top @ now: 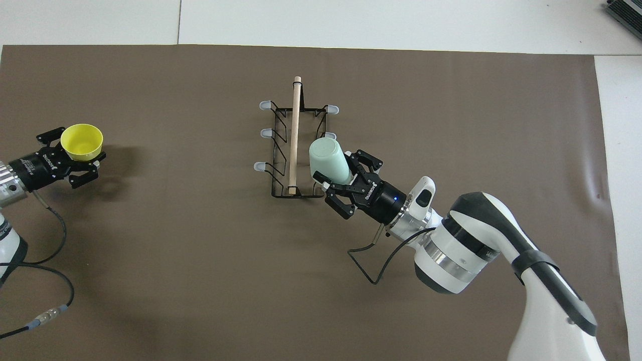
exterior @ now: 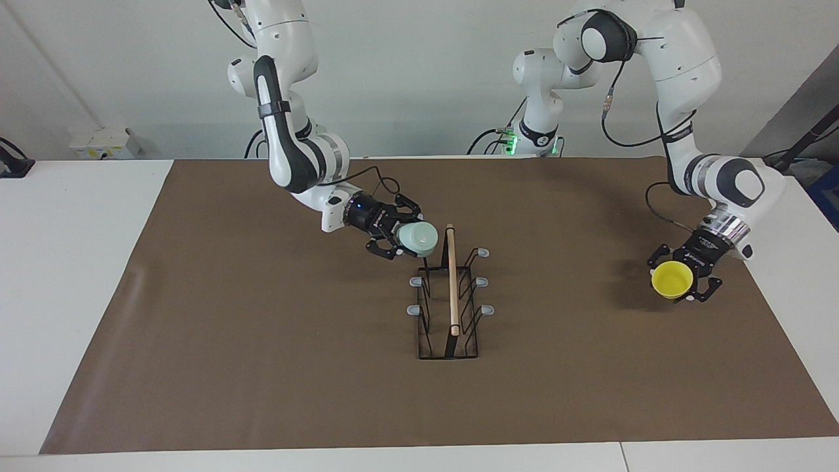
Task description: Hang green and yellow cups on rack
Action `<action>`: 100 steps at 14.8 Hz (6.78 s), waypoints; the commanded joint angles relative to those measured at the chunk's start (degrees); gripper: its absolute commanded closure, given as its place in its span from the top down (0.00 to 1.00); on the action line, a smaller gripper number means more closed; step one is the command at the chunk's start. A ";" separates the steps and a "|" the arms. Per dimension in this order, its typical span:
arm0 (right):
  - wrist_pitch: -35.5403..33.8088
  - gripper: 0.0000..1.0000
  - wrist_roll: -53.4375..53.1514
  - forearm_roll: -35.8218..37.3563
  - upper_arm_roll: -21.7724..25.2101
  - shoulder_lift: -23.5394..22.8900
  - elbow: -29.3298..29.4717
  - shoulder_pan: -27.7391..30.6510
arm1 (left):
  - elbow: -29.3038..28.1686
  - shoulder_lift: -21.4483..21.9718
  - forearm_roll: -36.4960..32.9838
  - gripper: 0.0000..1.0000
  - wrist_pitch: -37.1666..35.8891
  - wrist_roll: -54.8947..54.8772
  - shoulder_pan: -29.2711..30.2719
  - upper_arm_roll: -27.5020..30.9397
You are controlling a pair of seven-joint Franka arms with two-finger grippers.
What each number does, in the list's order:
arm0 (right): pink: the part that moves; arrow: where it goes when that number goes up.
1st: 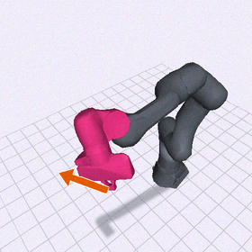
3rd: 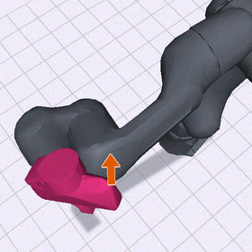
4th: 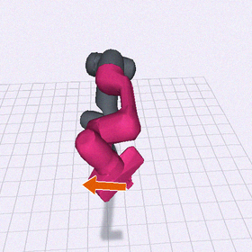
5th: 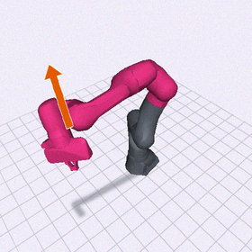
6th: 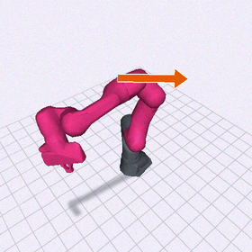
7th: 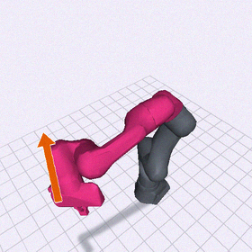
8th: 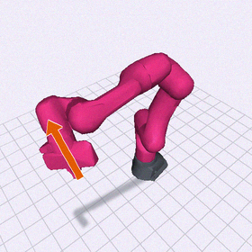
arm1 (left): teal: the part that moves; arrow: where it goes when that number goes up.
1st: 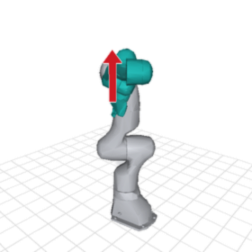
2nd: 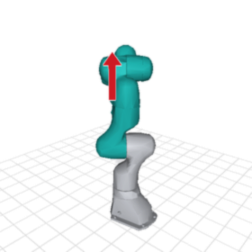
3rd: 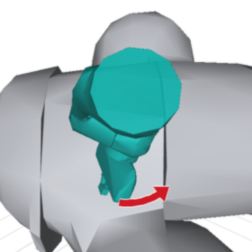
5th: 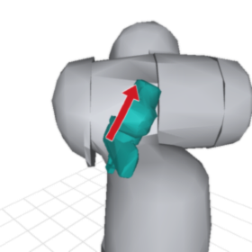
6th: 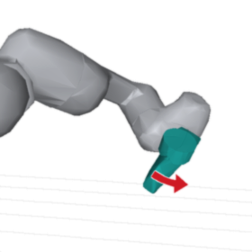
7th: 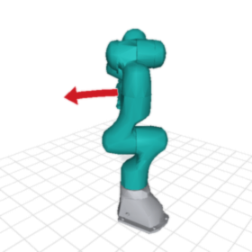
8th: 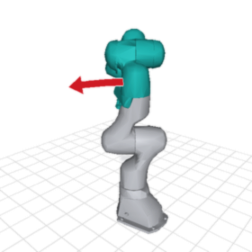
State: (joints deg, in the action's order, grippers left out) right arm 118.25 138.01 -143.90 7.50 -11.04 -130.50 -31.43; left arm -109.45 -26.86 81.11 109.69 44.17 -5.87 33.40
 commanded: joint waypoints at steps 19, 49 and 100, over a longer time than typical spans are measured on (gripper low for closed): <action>-0.91 1.00 5.96 -2.00 0.15 -3.29 -0.28 -0.04 | 5.12 15.43 -39.16 0.00 -0.10 -1.02 -1.25 -4.13; 9.37 1.00 -53.84 116.24 0.50 4.62 23.18 33.89 | 2.67 24.14 -119.14 0.00 -0.26 77.19 -1.16 -57.46; -39.32 1.00 -131.86 146.45 -0.03 10.69 43.85 25.80 | 12.60 12.26 -131.83 1.00 -16.45 71.17 -9.07 -64.62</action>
State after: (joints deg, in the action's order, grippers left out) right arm 79.34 4.67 1.63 7.65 -2.27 -84.26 -6.19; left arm -95.65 -18.34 -54.34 91.38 121.42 -15.23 -33.89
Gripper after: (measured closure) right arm 0.000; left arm 0.000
